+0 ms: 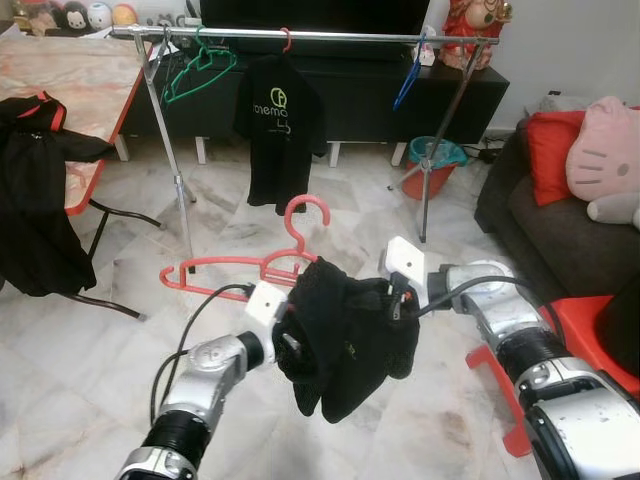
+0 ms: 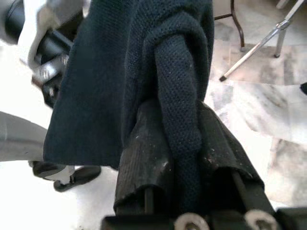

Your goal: Hang hanger

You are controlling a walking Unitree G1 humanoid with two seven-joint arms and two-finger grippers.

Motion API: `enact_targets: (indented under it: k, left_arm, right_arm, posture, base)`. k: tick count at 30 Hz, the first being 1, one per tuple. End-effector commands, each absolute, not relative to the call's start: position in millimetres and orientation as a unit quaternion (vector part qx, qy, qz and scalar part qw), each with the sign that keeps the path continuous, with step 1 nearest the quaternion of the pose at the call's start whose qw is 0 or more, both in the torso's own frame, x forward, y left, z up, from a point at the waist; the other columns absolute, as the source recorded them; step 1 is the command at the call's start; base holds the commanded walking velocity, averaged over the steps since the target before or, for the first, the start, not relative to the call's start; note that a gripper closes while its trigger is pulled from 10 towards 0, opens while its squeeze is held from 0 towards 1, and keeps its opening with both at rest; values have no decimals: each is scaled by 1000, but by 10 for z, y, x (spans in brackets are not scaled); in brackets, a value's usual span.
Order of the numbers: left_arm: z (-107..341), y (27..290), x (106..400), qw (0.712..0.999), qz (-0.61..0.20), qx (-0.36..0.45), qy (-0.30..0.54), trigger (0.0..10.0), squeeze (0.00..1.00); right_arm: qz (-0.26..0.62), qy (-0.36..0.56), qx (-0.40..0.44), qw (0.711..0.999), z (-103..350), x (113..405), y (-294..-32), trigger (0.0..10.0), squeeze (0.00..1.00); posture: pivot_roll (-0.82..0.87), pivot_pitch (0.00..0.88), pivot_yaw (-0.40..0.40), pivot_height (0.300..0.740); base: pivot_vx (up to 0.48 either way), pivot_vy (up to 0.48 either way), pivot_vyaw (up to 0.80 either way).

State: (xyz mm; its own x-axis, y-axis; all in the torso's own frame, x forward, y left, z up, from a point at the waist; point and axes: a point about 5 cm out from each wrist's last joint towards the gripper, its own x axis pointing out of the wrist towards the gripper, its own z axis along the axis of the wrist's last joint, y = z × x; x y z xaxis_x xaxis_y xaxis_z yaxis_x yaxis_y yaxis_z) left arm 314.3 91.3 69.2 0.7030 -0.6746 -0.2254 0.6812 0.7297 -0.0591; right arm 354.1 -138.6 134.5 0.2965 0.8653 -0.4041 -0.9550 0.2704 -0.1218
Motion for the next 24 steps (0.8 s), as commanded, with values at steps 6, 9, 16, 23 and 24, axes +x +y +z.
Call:
enact_targets:
  k: [6, 9, 16, 23, 24]
  left_arm:
    - [763, 630, 3205, 932, -335, 100, 90, 10000, 0]
    - [715, 565, 3218, 935, -310, 134, 106, 10000, 0]
    - [567, 603, 3263, 935, -226, 226, 155, 10000, 0]
    - [498, 742, 3288, 925, -188, 274, 185, 10000, 0]
    - [489, 768, 3294, 922, -182, 286, 188, 10000, 0]
  right_arm:
    - [559, 79, -172, 807, 1595, 3669, -1320, 0, 0]
    - [546, 74, -173, 816, 1631, 3702, -1309, 0, 0]
    - [545, 68, -169, 818, 1642, 3708, -1279, 0, 0]
    - [545, 68, -168, 819, 1630, 3703, -1284, 0, 0]
    - [544, 68, -168, 819, 1628, 3703, -1286, 0, 0]
  posture:
    - [-42, 0, -139, 732]
    - [-42, 0, -140, 732]
    - [-45, 0, -137, 732]
    - [-45, 0, -135, 732]
    - [-45, 0, -135, 732]
  base:
    - [0, 0, 0]
    - [0, 0, 0]
    - [0, 0, 0]
    - [0, 0, 0]
    - [0, 0, 0]
